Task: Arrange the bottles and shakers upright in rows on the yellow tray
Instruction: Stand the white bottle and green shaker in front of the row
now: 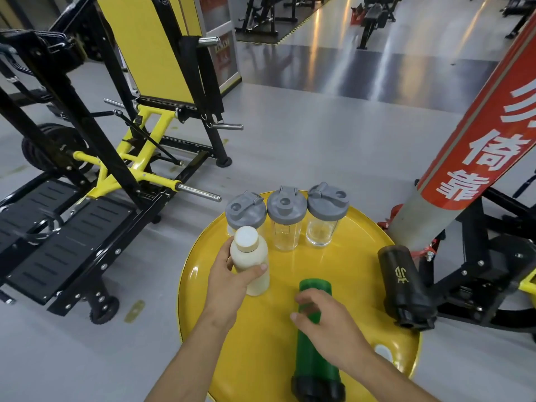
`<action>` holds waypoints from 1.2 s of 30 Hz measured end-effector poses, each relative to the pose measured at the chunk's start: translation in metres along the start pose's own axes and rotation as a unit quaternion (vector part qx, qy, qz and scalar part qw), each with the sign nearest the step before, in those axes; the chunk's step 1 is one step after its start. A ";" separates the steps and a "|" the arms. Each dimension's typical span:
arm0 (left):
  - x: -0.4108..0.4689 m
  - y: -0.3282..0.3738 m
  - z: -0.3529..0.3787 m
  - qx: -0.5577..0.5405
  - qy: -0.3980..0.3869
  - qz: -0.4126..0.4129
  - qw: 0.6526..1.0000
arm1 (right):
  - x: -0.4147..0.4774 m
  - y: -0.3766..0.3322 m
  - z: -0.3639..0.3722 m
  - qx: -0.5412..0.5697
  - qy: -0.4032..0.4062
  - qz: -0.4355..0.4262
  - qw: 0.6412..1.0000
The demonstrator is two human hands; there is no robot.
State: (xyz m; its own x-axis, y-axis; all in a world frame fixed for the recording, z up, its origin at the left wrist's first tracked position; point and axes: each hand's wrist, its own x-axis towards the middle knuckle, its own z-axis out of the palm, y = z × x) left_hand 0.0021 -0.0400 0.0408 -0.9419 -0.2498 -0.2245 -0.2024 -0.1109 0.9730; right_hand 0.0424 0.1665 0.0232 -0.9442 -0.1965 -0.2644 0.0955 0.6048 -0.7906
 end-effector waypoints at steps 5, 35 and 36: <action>0.006 -0.001 0.002 -0.013 0.026 -0.004 1.000 | 0.000 0.004 -0.004 0.005 0.004 0.000 1.000; -0.029 -0.028 -0.001 0.063 0.057 -0.045 0.995 | 0.016 0.015 -0.041 -0.129 -0.062 -0.089 0.986; -0.032 -0.031 0.000 0.062 0.058 -0.053 0.995 | 0.017 0.015 -0.045 -0.156 -0.083 -0.111 0.978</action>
State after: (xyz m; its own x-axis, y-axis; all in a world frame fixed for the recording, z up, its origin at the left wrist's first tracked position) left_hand 0.0389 -0.0286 0.0178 -0.8774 -0.3540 -0.3239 -0.3377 -0.0241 0.9410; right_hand 0.0133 0.2068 0.0314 -0.8643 -0.4561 -0.2123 -0.2306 0.7342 -0.6385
